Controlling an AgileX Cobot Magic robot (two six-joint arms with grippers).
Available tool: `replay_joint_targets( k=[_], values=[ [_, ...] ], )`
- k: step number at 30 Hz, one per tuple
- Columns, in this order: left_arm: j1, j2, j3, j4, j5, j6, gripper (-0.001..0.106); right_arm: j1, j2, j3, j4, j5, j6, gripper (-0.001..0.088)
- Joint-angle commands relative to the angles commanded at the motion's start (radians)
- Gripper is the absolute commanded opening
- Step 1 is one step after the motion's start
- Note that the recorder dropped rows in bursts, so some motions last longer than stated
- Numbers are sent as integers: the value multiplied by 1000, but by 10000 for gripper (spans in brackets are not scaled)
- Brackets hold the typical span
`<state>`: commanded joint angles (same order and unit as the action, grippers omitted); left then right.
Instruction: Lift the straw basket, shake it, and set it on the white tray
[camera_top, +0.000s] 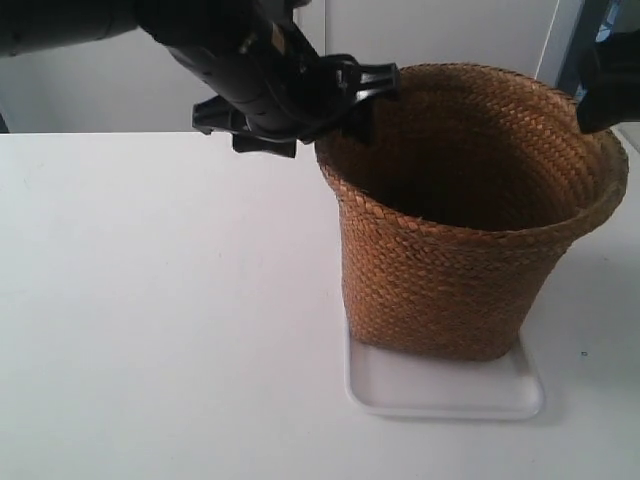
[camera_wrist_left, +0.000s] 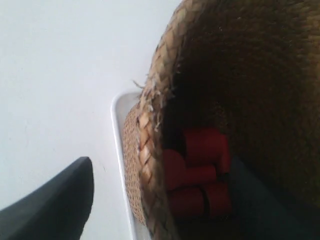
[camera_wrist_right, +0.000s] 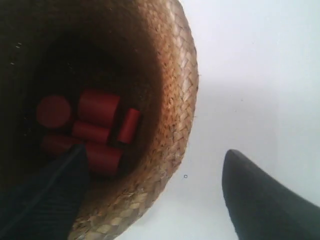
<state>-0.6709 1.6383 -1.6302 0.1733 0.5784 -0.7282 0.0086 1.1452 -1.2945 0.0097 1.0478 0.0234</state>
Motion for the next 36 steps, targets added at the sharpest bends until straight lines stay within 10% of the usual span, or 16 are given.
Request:
replay_joint_targets(
  k=[7, 17, 24, 36],
  values=[
    [0, -96, 0, -9, 97, 162, 682, 2, -115, 21, 10, -24, 0, 661],
    [0, -207, 4, -55, 228, 367, 3, 2, -262, 105, 300, -35, -135, 276],
    [0, -306, 66, -197, 221, 529, 0, 2, -376, 195, 355, -47, -212, 58],
    [0, -621, 422, -233, 30, 625, 0, 2, -670, 404, 350, -147, -287, 34]
  ],
)
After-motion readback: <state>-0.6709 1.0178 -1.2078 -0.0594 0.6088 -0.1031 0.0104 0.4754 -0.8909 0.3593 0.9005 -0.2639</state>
